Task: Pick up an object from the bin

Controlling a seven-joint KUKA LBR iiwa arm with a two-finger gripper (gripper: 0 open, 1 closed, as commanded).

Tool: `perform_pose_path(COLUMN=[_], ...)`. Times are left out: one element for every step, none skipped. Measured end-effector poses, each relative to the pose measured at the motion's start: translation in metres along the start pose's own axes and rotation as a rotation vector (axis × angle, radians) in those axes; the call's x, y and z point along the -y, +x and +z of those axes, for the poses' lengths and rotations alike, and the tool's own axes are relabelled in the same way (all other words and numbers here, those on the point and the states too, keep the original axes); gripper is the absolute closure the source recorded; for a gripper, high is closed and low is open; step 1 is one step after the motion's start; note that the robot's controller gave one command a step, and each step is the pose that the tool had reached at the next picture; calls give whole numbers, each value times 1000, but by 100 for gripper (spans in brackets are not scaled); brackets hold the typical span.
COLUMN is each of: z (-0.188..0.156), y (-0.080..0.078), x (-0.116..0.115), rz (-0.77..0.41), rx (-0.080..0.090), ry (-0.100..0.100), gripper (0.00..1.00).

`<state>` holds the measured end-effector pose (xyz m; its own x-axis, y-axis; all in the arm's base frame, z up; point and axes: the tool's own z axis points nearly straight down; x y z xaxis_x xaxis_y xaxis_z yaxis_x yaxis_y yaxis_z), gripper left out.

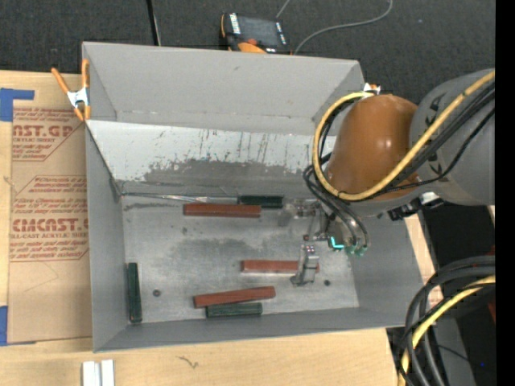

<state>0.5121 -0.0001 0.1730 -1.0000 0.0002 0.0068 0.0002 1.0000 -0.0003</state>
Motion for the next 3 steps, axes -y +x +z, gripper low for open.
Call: perform_pose_path(z=[107, 103, -43], y=[-1, -3, 5], x=[19, 18, -44], rz=[-52, -51, -333], rx=[0, 6, 15], ry=[0, 0, 0], gripper=[0, 100, 100])
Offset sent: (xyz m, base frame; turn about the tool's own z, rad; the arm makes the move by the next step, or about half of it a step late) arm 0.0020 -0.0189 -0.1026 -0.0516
